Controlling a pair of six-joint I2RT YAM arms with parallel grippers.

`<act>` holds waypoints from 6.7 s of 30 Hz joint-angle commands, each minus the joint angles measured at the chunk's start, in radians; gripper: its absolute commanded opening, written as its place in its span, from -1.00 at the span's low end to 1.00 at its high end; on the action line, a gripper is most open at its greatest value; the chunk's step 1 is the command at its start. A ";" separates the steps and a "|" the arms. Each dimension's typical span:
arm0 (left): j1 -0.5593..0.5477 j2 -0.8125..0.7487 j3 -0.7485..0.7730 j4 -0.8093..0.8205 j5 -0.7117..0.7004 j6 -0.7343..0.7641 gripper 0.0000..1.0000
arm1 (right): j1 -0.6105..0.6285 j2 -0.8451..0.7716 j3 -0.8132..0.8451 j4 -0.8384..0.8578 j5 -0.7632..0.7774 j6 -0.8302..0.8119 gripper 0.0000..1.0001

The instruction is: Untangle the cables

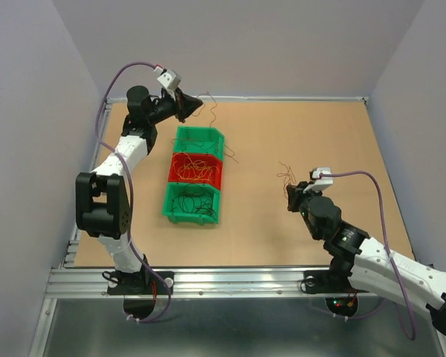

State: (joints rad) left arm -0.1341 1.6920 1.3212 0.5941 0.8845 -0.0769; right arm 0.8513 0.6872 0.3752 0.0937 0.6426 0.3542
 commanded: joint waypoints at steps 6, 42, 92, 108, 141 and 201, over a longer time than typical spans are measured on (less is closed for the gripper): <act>0.051 0.018 -0.105 -0.057 -0.080 0.310 -1.00 | 0.003 -0.009 0.056 0.089 -0.055 -0.018 -0.99; -0.077 -0.051 -0.117 -0.415 -0.495 0.682 -1.00 | 0.003 -0.023 0.053 0.090 -0.106 -0.034 -0.99; -0.257 0.600 0.548 -1.225 -0.856 1.593 -0.88 | 0.003 0.037 0.074 0.098 -0.167 -0.035 -0.99; -0.275 0.308 0.447 -1.083 -0.786 1.362 0.31 | 0.003 0.055 0.073 0.112 -0.162 -0.037 -0.99; -0.249 0.219 0.375 -1.139 -0.602 1.347 0.07 | 0.002 0.184 0.076 0.285 -0.406 -0.196 -0.99; 0.060 -0.235 -0.482 0.048 -0.464 0.373 0.21 | -0.267 1.224 0.923 -0.014 -0.995 -0.506 -0.94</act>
State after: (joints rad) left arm -0.0765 1.5223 0.8623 0.5583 0.4076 0.2882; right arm 0.5762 2.0026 1.3453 -0.1112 -0.4370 -0.2287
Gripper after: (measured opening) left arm 0.606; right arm 0.034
